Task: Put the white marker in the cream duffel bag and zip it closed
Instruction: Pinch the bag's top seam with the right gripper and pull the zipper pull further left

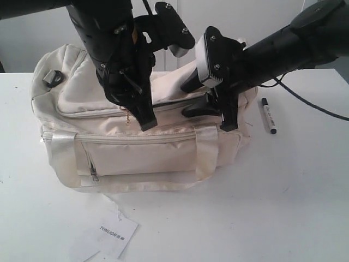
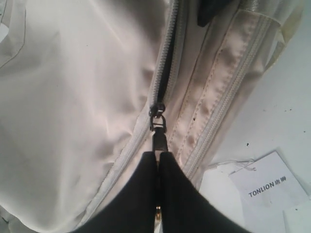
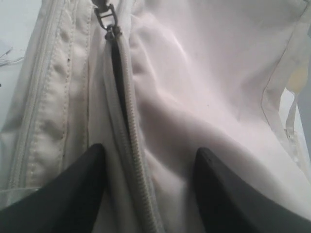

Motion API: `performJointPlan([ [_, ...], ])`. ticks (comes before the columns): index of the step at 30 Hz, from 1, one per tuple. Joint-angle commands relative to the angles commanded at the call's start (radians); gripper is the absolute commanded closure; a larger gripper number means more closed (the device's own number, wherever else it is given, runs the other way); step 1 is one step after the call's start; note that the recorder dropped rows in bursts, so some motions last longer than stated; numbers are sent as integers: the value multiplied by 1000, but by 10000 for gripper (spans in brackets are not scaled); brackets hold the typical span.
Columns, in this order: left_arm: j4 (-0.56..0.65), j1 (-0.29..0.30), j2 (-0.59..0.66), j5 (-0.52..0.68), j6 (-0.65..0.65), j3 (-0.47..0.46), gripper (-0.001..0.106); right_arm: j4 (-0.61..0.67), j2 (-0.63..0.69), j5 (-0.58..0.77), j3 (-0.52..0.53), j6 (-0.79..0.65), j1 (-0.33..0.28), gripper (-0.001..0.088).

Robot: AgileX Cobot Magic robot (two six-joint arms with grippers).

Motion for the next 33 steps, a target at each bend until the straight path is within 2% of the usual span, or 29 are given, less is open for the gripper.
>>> performJointPlan([
  [1, 0, 0, 0, 0, 0, 0, 1053, 2, 0, 0, 0, 0, 0, 375],
  [3, 0, 0, 0, 0, 0, 0, 1053, 2, 0, -12, 0, 0, 0, 480],
  [4, 0, 0, 0, 0, 0, 0, 1053, 2, 0, -20, 0, 0, 0, 545],
  [7, 0, 0, 0, 2, 0, 0, 1053, -2, -2, -25, 0, 0, 0, 817],
  [8, 0, 0, 0, 4, 0, 0, 1053, -2, -4, -25, 0, -2, 0, 867],
  [21, 36, 0, 0, 29, 8, 0, 1053, -3, -11, -23, 0, -2, 0, 868],
  [33, 89, 0, 0, 128, 32, 0, 1053, -3, -11, -27, 0, 0, 0, 868],
])
